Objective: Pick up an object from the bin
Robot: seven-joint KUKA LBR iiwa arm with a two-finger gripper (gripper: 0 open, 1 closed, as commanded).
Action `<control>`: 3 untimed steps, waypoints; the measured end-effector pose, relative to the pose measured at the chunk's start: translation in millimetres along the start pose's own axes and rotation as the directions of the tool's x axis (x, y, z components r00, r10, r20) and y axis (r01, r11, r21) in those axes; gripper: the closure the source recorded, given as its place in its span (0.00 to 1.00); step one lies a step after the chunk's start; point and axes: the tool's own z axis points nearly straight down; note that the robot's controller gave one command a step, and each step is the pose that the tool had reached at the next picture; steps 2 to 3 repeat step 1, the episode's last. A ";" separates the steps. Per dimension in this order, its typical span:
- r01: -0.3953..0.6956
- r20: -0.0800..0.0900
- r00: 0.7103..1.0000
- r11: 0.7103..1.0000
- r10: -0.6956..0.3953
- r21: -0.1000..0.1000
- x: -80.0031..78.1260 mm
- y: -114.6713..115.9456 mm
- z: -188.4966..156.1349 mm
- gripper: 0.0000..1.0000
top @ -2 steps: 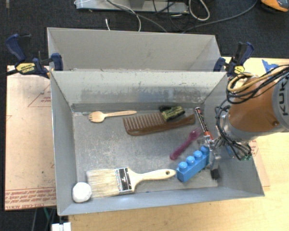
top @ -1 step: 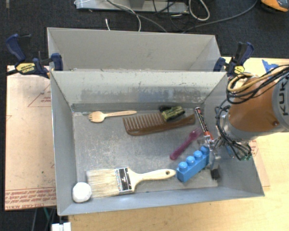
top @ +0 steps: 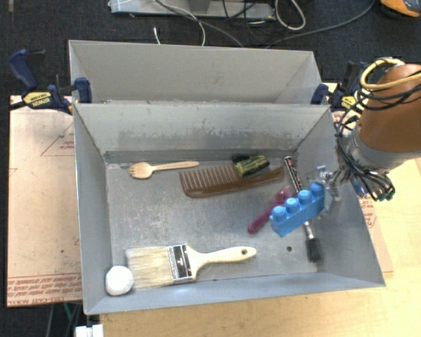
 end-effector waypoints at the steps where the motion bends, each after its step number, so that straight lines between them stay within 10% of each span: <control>1: -0.001 0.003 1.000 1.000 0.001 0.002 -2.6 -1.1 -61.2 1.00; 3: -0.001 0.003 1.000 1.000 0.001 0.002 -2.6 -1.1 -61.2 1.00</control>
Offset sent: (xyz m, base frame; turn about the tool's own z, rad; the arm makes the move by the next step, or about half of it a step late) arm -0.0056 0.0204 0.1672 0.0069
